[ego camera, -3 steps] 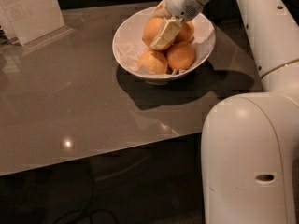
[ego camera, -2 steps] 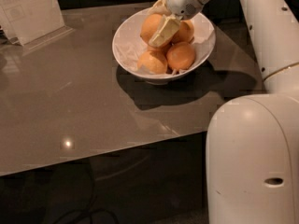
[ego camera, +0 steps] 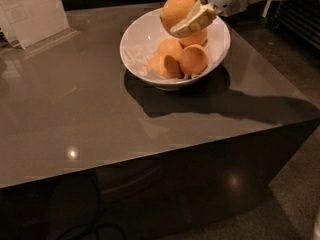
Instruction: Pick orange from white bowl
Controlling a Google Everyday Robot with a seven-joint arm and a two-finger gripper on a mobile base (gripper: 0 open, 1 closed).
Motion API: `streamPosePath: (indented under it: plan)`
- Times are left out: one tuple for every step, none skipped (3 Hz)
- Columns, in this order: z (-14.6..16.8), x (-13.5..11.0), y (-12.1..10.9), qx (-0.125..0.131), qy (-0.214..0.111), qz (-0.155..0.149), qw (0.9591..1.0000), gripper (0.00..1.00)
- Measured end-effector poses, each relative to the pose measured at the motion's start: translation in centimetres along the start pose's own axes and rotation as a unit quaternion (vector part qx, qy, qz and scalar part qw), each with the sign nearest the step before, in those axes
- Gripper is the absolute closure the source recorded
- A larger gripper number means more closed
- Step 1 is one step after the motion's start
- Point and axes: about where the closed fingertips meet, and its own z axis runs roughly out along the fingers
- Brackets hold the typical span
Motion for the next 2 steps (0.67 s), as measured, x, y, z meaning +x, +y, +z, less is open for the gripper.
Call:
streamPosePath:
  plan:
    - [-2.6,-4.5,1.7,0.062,-0.062,-0.013,0.996,1.0]
    - [-4.5,-6.1,5.7,0.097,-0.083,-0.001,0.9919,1.0]
